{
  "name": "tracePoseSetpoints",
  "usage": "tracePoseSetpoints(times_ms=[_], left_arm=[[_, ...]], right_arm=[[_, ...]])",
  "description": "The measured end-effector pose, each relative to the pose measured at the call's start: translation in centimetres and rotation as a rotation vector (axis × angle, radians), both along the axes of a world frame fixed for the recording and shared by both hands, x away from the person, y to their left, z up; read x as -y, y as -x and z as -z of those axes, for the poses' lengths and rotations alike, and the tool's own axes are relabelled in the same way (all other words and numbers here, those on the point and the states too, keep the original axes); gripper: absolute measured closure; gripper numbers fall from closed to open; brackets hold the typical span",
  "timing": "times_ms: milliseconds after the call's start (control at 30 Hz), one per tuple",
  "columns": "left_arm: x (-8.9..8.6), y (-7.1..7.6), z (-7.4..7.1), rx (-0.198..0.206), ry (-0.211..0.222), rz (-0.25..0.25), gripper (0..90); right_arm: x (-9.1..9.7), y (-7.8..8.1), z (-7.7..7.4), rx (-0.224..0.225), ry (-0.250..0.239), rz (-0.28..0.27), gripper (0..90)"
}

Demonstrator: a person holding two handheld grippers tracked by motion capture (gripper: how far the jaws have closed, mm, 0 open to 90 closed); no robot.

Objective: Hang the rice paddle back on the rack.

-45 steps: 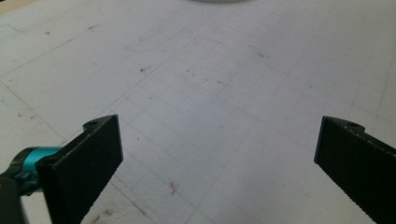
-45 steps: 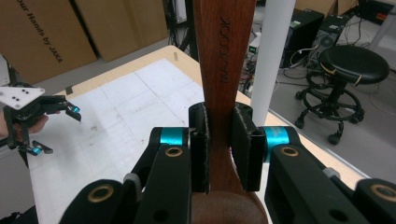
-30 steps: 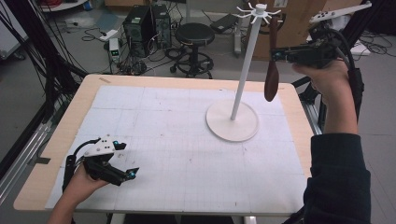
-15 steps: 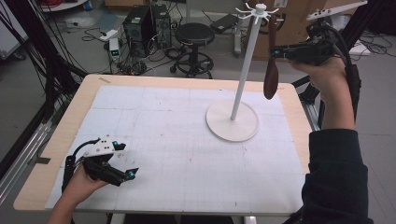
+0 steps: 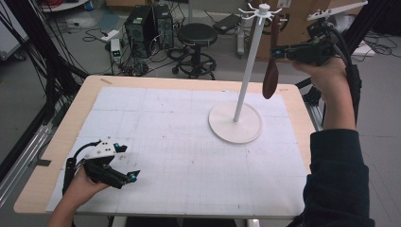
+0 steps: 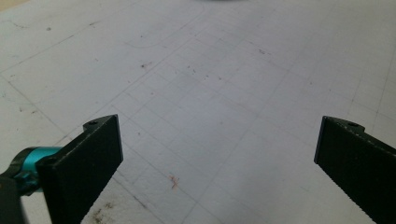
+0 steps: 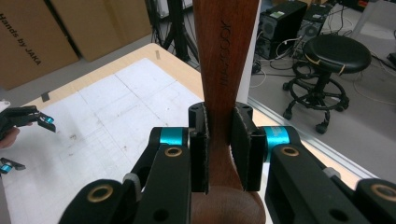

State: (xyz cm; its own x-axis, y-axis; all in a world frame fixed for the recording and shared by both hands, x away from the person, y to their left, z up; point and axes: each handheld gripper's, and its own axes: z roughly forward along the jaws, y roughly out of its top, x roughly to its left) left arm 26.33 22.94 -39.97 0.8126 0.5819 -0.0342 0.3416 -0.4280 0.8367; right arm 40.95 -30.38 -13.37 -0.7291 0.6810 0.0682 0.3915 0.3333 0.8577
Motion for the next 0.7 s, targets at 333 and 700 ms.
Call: tracePoseSetpoints(times_ms=[333, 700], left_arm=[[-0.07, 0.05, -0.06, 0.001, 0.005, -0.001, 1.7], [-0.1, 0.04, -0.05, 0.001, 0.008, -0.001, 1.7]], right_arm=[[-0.28, -0.25, 0.22, -0.015, -0.012, 0.0, 77.5], [-0.22, -0.29, 0.27, -0.005, 0.0, 0.017, 74.5]])
